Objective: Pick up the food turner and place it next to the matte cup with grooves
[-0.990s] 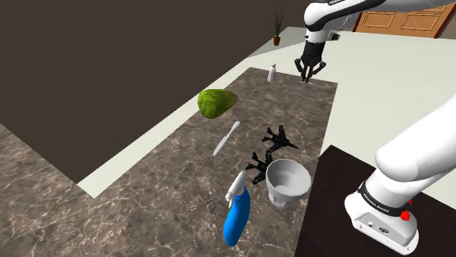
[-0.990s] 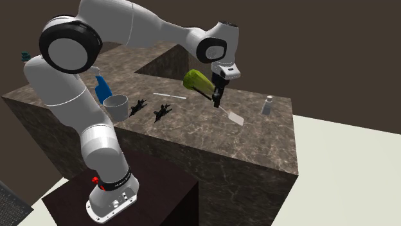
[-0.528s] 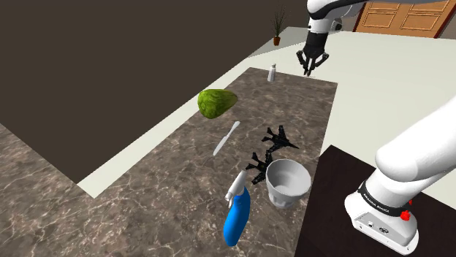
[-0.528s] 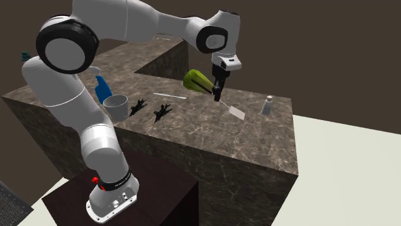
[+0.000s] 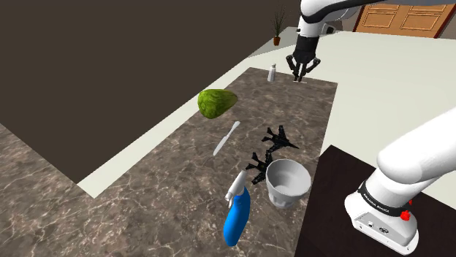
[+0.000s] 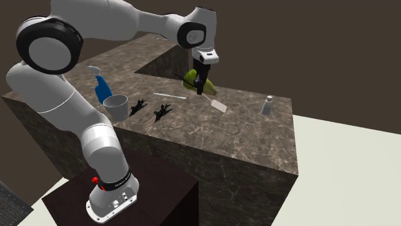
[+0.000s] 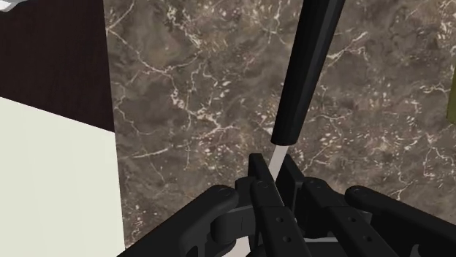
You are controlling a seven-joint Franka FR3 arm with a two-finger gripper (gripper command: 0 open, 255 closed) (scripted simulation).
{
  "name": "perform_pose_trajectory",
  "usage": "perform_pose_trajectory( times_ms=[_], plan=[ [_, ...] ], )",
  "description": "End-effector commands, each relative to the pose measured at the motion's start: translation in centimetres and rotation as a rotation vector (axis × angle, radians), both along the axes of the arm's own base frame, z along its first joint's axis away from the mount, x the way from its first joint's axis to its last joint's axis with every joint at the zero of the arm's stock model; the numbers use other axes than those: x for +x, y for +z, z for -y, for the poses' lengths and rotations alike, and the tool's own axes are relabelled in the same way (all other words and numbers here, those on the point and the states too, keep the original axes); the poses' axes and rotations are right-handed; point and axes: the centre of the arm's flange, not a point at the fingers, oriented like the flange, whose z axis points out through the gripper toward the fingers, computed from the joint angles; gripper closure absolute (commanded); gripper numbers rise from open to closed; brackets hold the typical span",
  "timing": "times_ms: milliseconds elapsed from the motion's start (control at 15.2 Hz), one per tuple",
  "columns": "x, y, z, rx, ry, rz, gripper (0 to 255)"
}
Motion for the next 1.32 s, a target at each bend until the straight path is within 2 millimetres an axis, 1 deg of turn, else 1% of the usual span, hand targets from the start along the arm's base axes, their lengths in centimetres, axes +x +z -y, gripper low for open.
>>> perform_pose_trajectory(
  times_ms=[0, 1254],
  plan=[
    [0.1, -0.2, -2.6, 0.0, -0.002, 0.0, 255],
    [-1.5, -0.2, -27.6, 0.0, -0.002, 0.0, 255]
  ],
)
